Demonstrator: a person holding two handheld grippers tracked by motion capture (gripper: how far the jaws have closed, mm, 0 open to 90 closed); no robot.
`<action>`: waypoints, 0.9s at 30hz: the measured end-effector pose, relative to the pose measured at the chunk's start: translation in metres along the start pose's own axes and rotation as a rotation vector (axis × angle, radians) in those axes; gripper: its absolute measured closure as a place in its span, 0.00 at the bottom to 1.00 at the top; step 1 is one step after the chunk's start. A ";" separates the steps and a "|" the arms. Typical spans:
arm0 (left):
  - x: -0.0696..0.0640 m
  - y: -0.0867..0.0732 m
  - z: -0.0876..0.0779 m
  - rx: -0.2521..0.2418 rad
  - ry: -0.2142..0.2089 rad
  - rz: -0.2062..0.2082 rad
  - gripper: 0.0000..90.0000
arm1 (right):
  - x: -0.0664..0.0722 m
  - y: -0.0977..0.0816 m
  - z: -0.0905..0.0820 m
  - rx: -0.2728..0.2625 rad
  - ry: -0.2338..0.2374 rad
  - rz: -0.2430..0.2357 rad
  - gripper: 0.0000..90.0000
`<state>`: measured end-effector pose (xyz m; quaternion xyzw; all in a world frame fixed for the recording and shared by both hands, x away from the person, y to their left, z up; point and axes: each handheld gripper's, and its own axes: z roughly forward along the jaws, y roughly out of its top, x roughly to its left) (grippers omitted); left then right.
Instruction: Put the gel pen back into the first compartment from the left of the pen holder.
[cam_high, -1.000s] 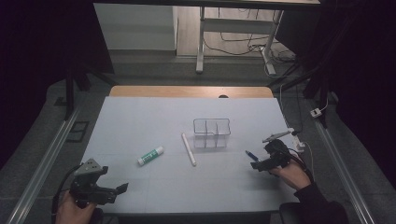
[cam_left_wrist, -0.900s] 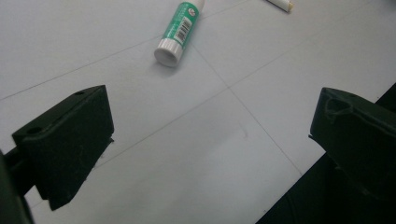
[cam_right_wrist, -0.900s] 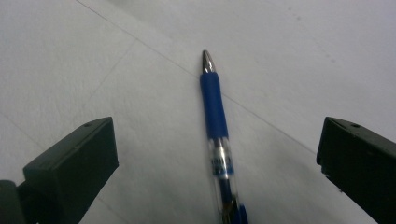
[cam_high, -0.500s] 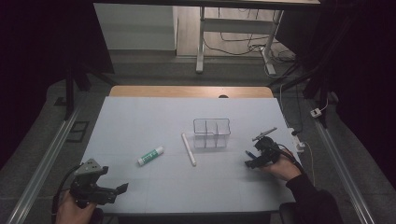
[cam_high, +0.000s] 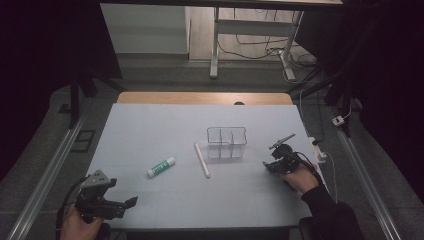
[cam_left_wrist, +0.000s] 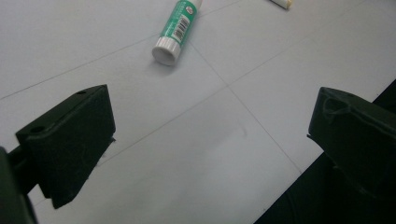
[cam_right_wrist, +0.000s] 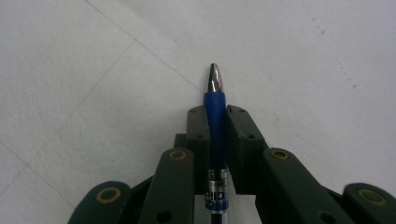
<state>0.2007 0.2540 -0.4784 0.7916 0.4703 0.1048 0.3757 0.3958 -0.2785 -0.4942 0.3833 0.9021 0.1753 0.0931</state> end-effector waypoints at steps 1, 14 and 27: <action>0.000 0.000 0.000 0.000 0.000 0.000 0.01 | 0.000 0.000 0.000 -0.001 0.002 0.008 0.90; 0.000 0.000 0.000 -0.001 -0.001 0.001 0.01 | -0.004 -0.001 -0.015 -0.133 0.024 0.077 0.90; 0.001 0.000 0.000 0.000 -0.009 -0.004 0.01 | 0.011 0.015 -0.044 -0.316 0.072 0.035 0.90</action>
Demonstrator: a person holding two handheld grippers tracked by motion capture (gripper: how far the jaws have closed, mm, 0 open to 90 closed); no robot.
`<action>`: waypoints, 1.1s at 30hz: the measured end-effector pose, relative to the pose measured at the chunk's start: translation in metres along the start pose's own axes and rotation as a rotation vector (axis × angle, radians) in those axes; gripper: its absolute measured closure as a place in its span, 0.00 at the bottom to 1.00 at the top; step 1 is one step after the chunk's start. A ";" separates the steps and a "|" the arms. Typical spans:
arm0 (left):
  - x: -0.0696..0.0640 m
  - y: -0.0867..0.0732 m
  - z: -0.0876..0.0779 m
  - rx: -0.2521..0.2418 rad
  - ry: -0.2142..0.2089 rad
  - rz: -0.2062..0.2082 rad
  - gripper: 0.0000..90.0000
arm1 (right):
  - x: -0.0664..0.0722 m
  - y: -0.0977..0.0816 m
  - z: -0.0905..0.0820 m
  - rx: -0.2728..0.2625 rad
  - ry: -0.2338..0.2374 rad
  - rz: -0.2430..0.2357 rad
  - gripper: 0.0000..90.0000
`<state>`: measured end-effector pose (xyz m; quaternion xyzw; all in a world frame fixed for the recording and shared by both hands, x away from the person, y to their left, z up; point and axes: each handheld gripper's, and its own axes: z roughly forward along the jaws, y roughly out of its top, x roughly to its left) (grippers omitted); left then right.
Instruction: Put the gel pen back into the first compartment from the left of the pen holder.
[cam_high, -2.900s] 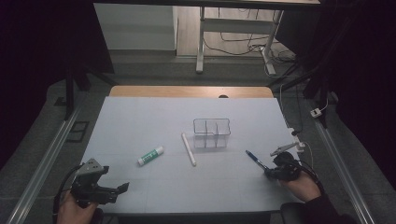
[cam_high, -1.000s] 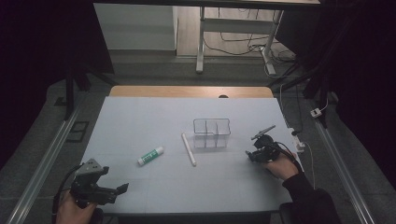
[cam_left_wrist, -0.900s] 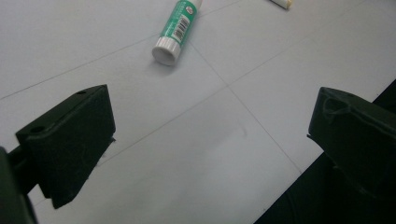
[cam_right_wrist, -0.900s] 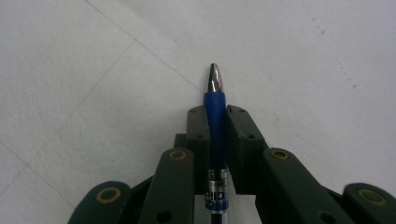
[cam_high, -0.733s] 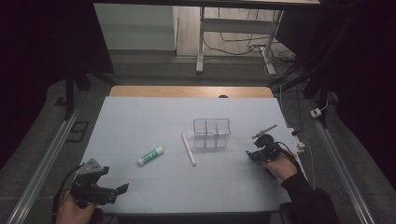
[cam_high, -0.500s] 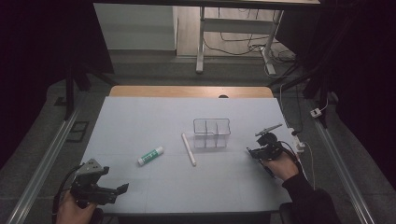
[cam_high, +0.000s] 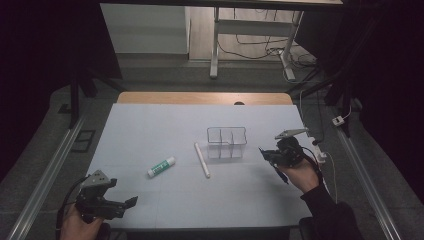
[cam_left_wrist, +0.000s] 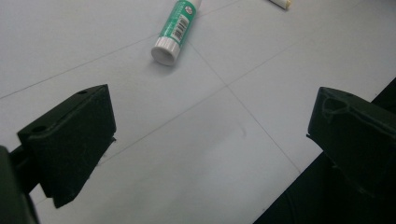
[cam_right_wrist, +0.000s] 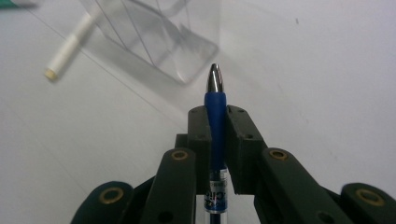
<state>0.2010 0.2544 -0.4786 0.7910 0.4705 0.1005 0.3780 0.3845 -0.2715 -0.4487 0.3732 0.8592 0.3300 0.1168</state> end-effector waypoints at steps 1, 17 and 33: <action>0.000 0.000 0.000 0.000 -0.001 0.000 0.01 | 0.002 0.003 -0.002 -0.019 0.008 -0.005 0.90; 0.002 0.000 -0.001 -0.004 -0.017 -0.007 0.01 | 0.029 0.046 -0.005 -0.212 0.086 -0.039 0.90; 0.002 -0.001 -0.001 -0.007 -0.021 -0.004 0.01 | 0.048 0.088 0.014 -0.314 0.131 -0.048 0.90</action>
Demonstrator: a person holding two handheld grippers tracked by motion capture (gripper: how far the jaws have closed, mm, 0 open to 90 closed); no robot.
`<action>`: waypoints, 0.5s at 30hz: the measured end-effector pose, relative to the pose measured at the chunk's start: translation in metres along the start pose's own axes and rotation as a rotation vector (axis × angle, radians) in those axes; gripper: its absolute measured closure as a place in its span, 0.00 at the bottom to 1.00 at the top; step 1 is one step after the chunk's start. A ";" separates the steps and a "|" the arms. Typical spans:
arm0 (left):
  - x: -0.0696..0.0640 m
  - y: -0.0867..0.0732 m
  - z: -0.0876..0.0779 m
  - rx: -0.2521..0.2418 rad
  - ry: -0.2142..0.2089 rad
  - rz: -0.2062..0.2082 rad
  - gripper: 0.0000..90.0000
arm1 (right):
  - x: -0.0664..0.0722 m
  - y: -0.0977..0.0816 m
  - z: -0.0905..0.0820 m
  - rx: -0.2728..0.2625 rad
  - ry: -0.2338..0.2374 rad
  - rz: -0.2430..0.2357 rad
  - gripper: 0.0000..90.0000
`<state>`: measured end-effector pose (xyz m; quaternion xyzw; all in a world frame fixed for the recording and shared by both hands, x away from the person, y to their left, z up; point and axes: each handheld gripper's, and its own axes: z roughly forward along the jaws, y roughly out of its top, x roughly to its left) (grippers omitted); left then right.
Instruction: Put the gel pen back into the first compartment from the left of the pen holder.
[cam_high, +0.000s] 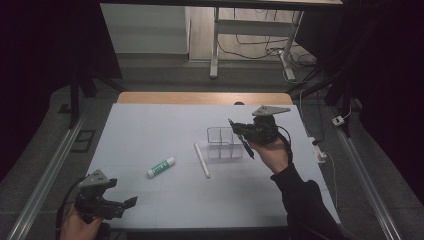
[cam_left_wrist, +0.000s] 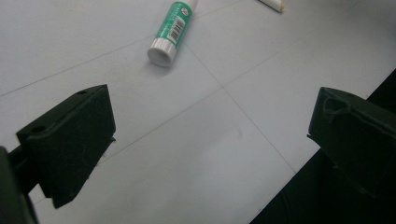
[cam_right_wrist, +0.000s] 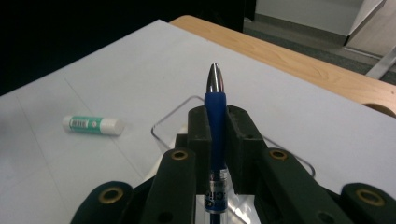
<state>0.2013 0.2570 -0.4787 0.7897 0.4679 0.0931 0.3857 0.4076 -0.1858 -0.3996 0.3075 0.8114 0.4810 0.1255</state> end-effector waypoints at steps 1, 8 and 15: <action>0.000 0.000 0.000 0.000 -0.001 0.000 0.01 | 0.000 0.002 0.002 -0.005 0.002 0.001 0.90; 0.000 0.000 0.000 0.000 -0.002 -0.001 0.01 | 0.003 0.012 0.015 -0.039 0.009 -0.001 0.90; 0.000 0.000 0.000 -0.001 -0.003 0.000 0.01 | 0.005 0.024 0.029 -0.071 0.011 0.004 0.90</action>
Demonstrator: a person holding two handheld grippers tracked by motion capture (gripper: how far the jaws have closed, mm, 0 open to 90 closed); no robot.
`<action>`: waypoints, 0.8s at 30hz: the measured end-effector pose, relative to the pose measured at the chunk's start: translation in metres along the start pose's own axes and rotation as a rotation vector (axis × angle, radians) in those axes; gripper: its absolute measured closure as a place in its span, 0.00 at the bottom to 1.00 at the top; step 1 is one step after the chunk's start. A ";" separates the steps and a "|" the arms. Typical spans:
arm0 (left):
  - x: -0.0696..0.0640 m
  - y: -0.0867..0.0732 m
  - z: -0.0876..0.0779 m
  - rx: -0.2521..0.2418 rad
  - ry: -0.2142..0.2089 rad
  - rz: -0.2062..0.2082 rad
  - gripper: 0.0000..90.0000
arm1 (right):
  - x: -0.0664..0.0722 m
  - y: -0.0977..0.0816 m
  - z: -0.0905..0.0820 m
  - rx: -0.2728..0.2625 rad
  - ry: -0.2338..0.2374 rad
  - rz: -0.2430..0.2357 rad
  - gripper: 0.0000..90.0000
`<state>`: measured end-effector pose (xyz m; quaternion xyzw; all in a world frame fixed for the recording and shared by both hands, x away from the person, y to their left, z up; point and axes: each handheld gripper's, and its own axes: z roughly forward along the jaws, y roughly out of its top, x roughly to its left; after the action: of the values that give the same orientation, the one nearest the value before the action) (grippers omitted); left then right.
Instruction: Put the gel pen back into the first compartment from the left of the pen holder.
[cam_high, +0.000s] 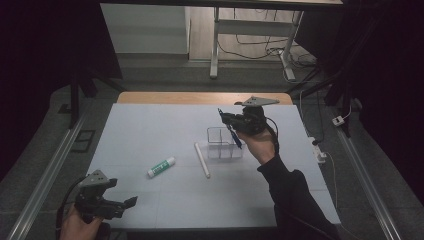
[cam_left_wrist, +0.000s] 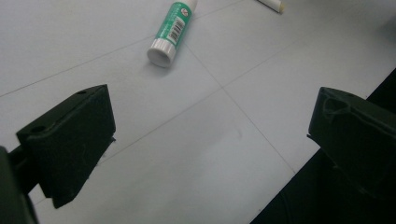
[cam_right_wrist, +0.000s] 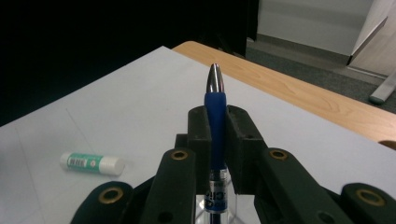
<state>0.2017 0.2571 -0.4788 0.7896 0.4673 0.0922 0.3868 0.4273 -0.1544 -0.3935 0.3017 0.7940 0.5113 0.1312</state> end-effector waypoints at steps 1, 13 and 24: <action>0.000 0.000 0.000 0.000 0.000 0.000 0.01 | 0.001 0.002 0.002 -0.008 0.002 0.001 0.90; 0.001 0.000 0.000 -0.004 -0.005 0.000 0.01 | 0.011 0.016 0.032 -0.034 0.009 -0.019 0.90; 0.001 0.000 0.000 -0.005 -0.008 -0.002 0.01 | 0.014 0.018 0.052 -0.066 -0.002 -0.005 0.90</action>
<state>0.2019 0.2584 -0.4789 0.7885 0.4663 0.0898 0.3908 0.4492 -0.1020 -0.3991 0.2957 0.7772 0.5367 0.1431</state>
